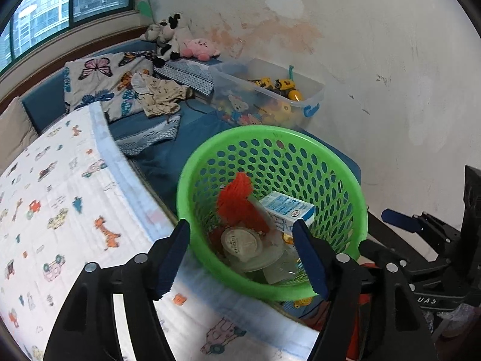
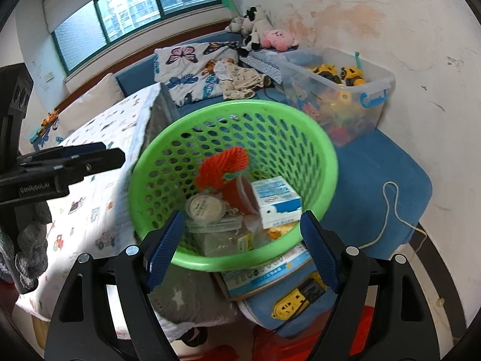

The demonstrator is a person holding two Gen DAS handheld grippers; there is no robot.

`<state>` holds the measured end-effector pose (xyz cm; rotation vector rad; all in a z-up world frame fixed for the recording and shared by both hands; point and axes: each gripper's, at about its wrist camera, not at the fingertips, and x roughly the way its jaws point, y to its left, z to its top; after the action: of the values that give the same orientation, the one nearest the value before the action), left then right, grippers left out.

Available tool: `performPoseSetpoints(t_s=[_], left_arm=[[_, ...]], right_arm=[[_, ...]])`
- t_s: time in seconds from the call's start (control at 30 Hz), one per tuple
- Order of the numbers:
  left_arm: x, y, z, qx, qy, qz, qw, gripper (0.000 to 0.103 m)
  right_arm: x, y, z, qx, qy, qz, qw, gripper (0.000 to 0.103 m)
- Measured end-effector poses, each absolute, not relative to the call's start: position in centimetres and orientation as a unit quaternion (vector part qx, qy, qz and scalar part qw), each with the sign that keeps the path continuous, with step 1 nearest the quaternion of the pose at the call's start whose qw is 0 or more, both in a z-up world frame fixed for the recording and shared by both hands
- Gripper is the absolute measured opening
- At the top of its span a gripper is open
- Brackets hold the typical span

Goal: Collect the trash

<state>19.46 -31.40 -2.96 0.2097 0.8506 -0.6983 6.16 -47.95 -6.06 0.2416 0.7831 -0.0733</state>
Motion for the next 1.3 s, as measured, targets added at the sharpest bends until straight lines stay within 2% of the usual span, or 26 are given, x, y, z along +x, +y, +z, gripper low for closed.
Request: performPoseSetpoints(t_s=[0.37, 0.53, 0.93, 1.3], left_arm=[[17.4, -25.3, -1.9, 0.091, 0.381, -0.284, 0.875, 0.088], [16.9, -21.4, -2.0, 0.073, 0.384, -0.254, 0.885, 0.092], [14.6, -11.7, -1.0, 0.035, 0.369, -0.177, 0.912, 0.094], [11.3, -6.7, -0.8, 0.013, 0.347, -0.142, 0.927, 0.095]], right_arm=[[6.0, -42.9, -5.0, 0.085, 0.376, -0.015, 0.922, 0.086], [6.4, -40.5, -4.5, 0.075, 0.378, -0.007, 0.923, 0.087], [6.6, -34.2, -4.0, 0.054, 0.388, 0.021, 0.92, 0.09], [5.7, -31.8, -3.0, 0.067, 0.383, 0.03, 0.921, 0.091]])
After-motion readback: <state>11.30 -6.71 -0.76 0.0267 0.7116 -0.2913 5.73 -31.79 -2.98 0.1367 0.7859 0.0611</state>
